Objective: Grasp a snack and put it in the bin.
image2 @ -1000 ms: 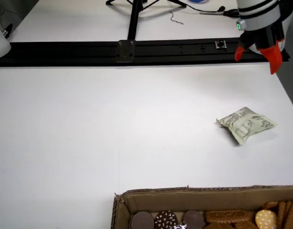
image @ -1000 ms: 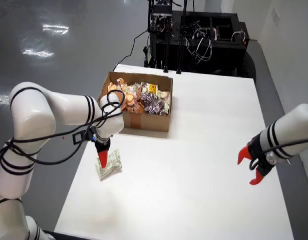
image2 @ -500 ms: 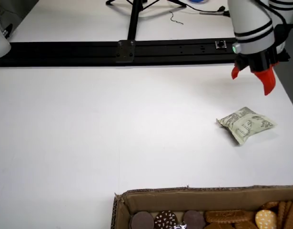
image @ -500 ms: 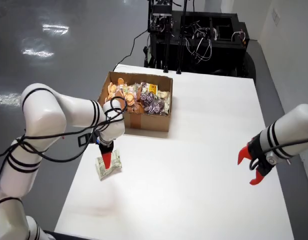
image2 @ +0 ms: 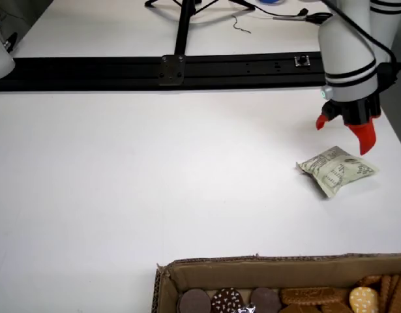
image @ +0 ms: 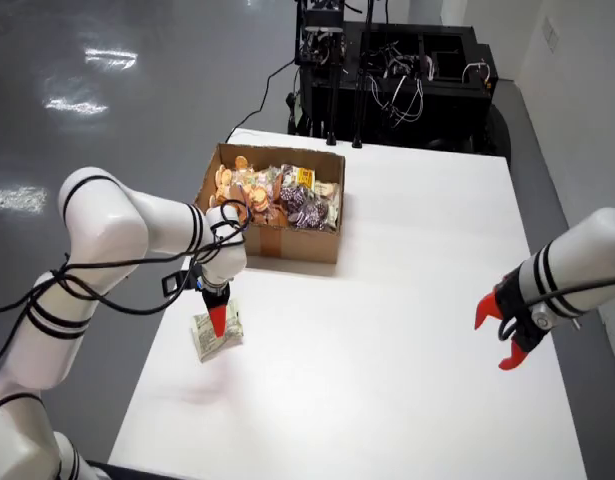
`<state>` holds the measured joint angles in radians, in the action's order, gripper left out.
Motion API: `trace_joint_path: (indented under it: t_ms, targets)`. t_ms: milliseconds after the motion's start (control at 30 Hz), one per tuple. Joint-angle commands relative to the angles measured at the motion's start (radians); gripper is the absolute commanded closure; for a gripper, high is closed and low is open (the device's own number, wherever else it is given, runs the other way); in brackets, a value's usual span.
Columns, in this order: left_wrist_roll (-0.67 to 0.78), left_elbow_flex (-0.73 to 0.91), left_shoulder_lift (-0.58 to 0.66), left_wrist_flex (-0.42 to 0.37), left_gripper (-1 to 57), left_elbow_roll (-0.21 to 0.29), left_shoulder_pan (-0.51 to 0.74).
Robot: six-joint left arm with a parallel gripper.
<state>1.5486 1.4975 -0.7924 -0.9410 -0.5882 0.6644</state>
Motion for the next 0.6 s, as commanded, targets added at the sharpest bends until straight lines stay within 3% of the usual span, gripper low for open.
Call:
trace_joint_path:
  t_ms: [33,600]
  targets:
    - [0.000,-0.008,-0.025,0.023,0.2,-0.005,-0.012]
    - [0.001,-0.056,-0.137,0.096,0.3,-0.020,-0.053]
